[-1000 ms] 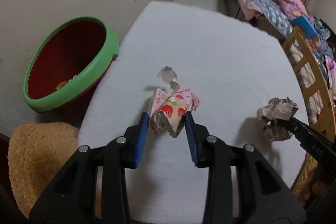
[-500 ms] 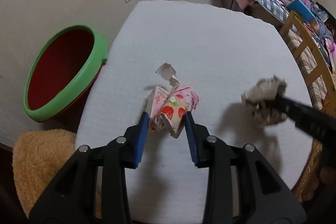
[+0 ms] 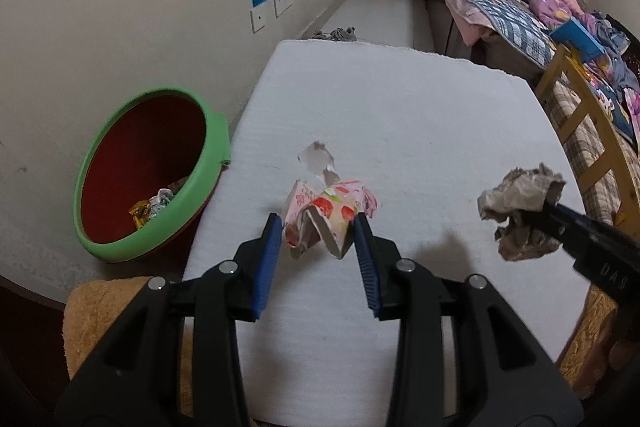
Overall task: Collect trash
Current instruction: 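Carry the strawberry wrapper toward the bin with the left tool while the right tool holds the newspaper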
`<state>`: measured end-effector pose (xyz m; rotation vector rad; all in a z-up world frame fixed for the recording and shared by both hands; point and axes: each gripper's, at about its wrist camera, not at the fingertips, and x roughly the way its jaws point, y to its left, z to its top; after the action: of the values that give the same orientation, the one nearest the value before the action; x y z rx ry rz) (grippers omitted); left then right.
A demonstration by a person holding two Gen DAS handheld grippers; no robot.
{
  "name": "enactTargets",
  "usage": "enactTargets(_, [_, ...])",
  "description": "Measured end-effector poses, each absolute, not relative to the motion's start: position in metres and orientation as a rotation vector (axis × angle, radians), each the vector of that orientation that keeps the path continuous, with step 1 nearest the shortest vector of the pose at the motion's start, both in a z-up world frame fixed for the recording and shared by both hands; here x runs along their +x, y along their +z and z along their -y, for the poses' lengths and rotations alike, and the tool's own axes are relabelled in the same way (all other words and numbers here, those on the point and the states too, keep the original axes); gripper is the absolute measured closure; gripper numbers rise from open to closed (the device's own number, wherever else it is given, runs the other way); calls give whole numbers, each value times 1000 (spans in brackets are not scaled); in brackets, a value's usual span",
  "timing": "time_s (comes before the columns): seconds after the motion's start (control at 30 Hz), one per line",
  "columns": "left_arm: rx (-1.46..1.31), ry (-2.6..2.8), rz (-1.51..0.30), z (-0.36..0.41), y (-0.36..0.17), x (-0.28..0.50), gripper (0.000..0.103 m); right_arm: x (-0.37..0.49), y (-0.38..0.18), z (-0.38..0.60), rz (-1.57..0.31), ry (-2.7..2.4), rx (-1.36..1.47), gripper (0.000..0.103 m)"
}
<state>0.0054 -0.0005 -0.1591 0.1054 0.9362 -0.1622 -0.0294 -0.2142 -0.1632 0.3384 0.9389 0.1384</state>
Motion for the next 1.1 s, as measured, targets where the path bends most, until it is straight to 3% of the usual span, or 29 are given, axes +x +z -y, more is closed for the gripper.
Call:
enactTargets(0.4, [82,-133,-917,-13,-151,9,72,-26,-166,211,-952,149,322,70])
enactTargets(0.47, [66,-137,-922,-15,-151,10,78,-25,-167,209,-959,153,318,70])
enactTargets(0.5, [56,-141,-930,-17,-151,12,92,-26,-166,208,-960,155,316,70])
enactTargets(0.8, [20,-136,-957,-27,-159,16,94,-18,-170,202,-975,172,309,70])
enactTargets(1.07, [-50,-84,-983,-52,-169,17,59,-18,-177,207,-990,156,318,70])
enactTargets(1.1, [-58,-84,-996,-56,-171,19,48,-18,-177,207,-993,154,322,70])
